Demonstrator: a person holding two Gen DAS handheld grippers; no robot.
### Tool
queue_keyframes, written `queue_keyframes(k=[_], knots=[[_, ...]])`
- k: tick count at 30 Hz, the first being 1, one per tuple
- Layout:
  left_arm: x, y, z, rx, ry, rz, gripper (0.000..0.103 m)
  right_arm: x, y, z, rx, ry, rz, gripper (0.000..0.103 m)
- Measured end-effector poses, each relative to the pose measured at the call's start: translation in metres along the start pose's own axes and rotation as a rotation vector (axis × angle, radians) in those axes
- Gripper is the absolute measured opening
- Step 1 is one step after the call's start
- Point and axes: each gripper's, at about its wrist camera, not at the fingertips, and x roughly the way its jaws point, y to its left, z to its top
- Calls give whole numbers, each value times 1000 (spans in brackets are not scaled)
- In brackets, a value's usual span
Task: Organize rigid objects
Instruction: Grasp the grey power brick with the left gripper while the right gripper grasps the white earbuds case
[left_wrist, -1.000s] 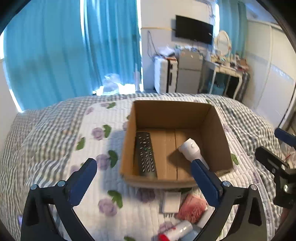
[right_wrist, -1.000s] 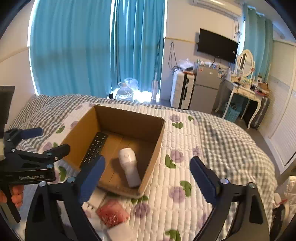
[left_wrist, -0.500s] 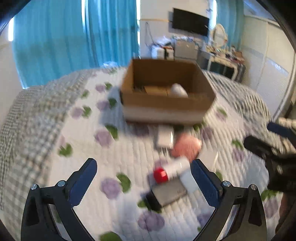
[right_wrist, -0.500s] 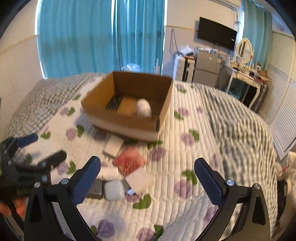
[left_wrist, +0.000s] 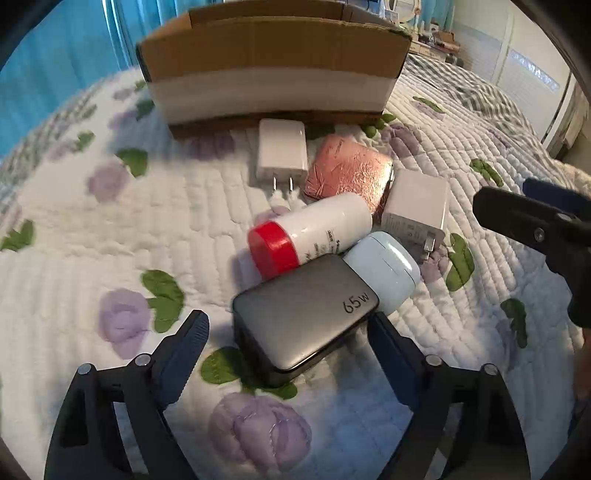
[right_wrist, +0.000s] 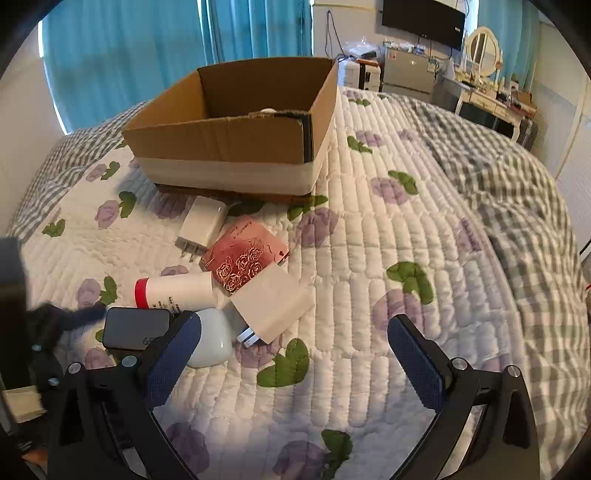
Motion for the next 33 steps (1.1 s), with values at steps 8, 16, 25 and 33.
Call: queue_keyframes(k=[8,16,25,33], knots=[[-4,-5,-5,22,-47,-70,74,9,-6,-2,39,19,-10,102],[-41,7,-6,-5,-127,41,74,3,1,-6,12,-1,7,102],[-48,61,-1,-191,-135,117,74,10,36,-16,-62,45,99,101],[-47,66,-3,-208,-132,129,74,47,69,-23,-88,140,113,82]])
